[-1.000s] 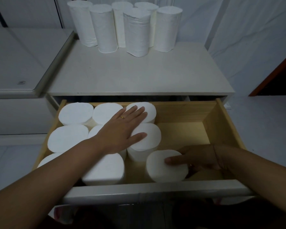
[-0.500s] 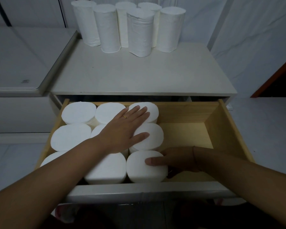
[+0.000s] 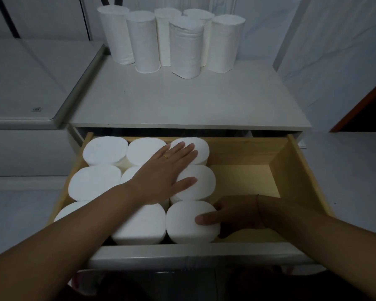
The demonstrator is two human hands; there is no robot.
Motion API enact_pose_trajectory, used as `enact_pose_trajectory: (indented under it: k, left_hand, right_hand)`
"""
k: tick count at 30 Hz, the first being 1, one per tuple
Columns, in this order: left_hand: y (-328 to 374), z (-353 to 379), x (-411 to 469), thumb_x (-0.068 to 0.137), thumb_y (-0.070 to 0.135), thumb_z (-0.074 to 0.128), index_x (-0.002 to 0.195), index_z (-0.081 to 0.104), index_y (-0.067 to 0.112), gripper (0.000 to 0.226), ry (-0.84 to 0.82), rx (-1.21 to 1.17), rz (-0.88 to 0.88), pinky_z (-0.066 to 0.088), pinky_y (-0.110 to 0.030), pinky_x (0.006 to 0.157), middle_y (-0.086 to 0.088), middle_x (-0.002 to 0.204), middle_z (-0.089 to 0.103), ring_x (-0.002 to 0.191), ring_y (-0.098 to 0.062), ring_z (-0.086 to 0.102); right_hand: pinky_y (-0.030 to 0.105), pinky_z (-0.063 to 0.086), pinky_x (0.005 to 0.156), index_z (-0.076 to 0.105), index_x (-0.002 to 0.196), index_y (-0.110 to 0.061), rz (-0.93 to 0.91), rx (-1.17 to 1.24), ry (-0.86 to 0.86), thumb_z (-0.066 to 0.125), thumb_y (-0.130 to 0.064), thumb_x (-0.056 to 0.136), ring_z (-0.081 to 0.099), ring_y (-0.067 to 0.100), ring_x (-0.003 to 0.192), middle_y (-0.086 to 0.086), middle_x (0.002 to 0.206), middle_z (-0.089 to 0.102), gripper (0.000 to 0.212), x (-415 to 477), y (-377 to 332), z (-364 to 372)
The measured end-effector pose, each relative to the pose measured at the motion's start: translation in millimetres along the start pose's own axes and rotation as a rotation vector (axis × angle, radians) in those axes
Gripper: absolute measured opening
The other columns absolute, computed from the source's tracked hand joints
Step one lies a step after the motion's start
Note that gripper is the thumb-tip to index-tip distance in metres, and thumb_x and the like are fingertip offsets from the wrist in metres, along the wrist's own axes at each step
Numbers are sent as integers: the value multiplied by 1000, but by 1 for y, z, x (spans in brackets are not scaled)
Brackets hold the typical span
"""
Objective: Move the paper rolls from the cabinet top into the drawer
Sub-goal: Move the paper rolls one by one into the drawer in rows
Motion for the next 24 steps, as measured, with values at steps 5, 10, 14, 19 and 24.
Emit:
enact_pose_trajectory:
  k: [5, 10, 14, 19, 24]
  left_hand:
    - [-1, 3, -4, 91, 65, 16, 150, 5, 28, 70, 47, -8, -11, -14, -24, 114, 11, 156, -4, 144, -4, -13]
    - [-5, -8, 1, 93, 60, 24, 151, 11, 25, 69, 192, -19, -79, -9, -28, 117, 7, 158, 3, 145, -7, -8]
    - [-17, -19, 4, 92, 62, 23, 151, 9, 25, 71, 262, -5, -175, -10, -27, 116, 9, 159, 3, 144, -5, -10]
    - [-33, -23, 5, 90, 65, 14, 151, 8, 25, 73, 279, 14, -254, -12, -27, 116, 8, 159, 1, 144, -4, -12]
    - [-45, -20, 8, 90, 67, 11, 151, 5, 27, 73, 274, -8, -293, -5, -36, 119, 8, 159, -1, 144, -6, -12]
  right_hand:
    - [24, 49, 84, 50, 117, -30, -183, -238, 58, 52, -48, 87, 55, 17, 108, 1, 125, 56, 35, -18, -15, -7]
    - [24, 44, 62, 69, 89, -6, -334, -608, 559, 52, -55, 83, 55, 15, 68, 14, 87, 69, 52, -60, -63, -56]
    - [16, 42, 64, 69, 92, -9, -558, -414, 901, 61, -37, 84, 57, 13, 70, 8, 85, 68, 30, -66, -98, -93]
    - [20, 42, 88, 44, 131, -11, -680, -69, 1030, 68, -35, 81, 54, 10, 99, 1, 114, 56, 60, -29, -132, -130]
    - [31, 34, 105, 27, 141, -15, -752, 32, 1120, 73, -39, 75, 40, 20, 130, 7, 144, 38, 84, 7, -170, -163]
Point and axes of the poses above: each hand's wrist, its own x-axis towards the middle knuckle, its own z-axis out of the palm, y = z × x, the point moved 2 cm from there along x, towards the middle knuckle
